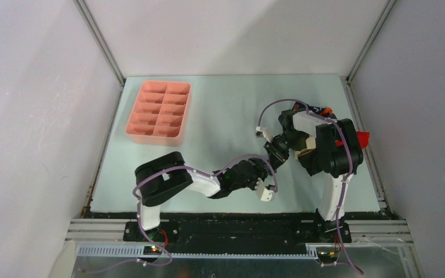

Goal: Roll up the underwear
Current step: Roll the underwear to the center of the board, then pick up the underwear from the center of the board.

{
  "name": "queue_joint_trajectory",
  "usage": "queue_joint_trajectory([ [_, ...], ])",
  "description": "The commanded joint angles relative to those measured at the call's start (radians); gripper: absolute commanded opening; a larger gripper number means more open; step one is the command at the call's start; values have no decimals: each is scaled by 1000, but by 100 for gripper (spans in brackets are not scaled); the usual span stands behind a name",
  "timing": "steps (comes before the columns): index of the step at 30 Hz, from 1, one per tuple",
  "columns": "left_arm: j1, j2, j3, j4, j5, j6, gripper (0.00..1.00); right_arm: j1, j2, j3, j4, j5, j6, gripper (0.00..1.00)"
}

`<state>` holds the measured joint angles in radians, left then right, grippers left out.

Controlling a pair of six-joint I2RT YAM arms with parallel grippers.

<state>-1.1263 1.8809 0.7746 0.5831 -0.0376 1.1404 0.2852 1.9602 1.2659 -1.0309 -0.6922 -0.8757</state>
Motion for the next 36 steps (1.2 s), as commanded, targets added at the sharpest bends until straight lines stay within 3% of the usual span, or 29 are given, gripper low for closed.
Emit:
queue_joint_trajectory([
  [1,-23,59,55,-99,-9,99,53,-9,70,37,-173,-114,31,0],
  [8,-38,115,105,-212,-10,227,49,-43,158,118,-283,-276,47,0],
  [10,-37,118,120,-239,-10,226,28,-53,178,130,-301,-306,47,0],
  [14,-32,110,153,-275,1,181,2,-63,191,130,-311,-328,42,2],
  [16,-25,99,169,-299,5,150,0,-64,189,132,-315,-334,40,8],
  [18,-19,76,178,-318,-6,121,0,-66,176,136,-323,-333,35,27],
  [19,-14,62,175,-323,-10,114,0,-67,156,142,-339,-330,27,46],
  [20,-9,25,172,-335,-9,96,0,-73,138,156,-350,-331,23,54],
  [22,21,-49,176,-393,7,58,0,-92,67,200,-400,-344,10,93],
  [25,71,-190,242,-539,100,-33,0,-146,-96,320,-489,-376,-1,99],
  [29,159,-301,411,-923,246,-166,0,-314,-273,464,-512,-411,14,100],
  [33,250,-299,639,-1250,366,-305,0,-501,-386,492,-448,-409,106,99],
  [36,347,-266,820,-1439,435,-422,0,-547,-449,472,-440,-361,146,99],
])
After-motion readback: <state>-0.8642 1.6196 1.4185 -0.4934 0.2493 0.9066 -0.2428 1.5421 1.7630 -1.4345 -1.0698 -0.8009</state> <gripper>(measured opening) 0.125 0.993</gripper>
